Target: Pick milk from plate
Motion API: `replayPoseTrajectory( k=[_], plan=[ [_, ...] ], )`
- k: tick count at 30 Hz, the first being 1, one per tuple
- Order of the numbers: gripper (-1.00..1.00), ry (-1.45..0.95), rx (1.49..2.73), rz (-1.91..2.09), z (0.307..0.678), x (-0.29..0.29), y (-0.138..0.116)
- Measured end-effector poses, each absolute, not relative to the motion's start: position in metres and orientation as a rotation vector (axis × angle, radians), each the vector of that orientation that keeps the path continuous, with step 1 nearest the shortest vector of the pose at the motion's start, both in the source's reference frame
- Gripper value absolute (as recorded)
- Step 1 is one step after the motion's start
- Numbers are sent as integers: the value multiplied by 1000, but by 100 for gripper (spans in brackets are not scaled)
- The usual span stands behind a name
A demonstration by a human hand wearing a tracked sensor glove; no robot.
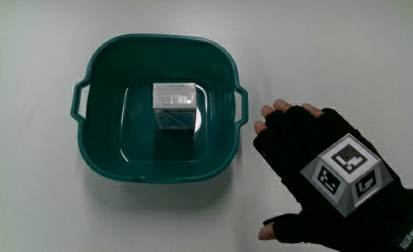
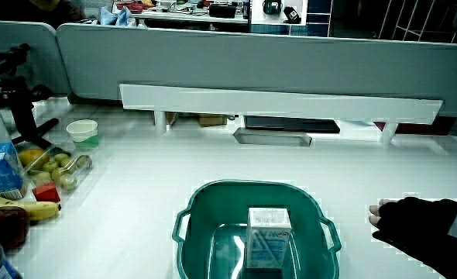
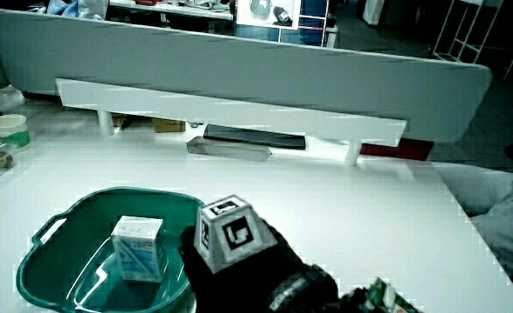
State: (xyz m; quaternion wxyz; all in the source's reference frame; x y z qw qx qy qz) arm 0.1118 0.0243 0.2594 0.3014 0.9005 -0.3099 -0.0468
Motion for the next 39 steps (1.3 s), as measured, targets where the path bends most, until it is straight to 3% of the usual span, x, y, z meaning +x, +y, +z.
replayPoseTrajectory(
  k=[11,14,15,17,19,23,24,28,31,39],
  plan=[
    [0,-756,2455,-113,270,106,-1],
    [0,-736,2395,-43,271,101,-10],
    [0,-727,2447,-79,274,100,-13],
    [0,-720,2386,-48,280,97,-19],
    [0,-717,2469,-90,282,93,-26],
    [0,-691,2453,-54,287,85,-39],
    [0,-711,2399,-22,286,82,-41],
    [0,-710,2436,-17,289,74,-51],
    [0,-688,2364,27,295,68,-60],
    [0,-632,2354,59,313,54,-78]
  ],
)
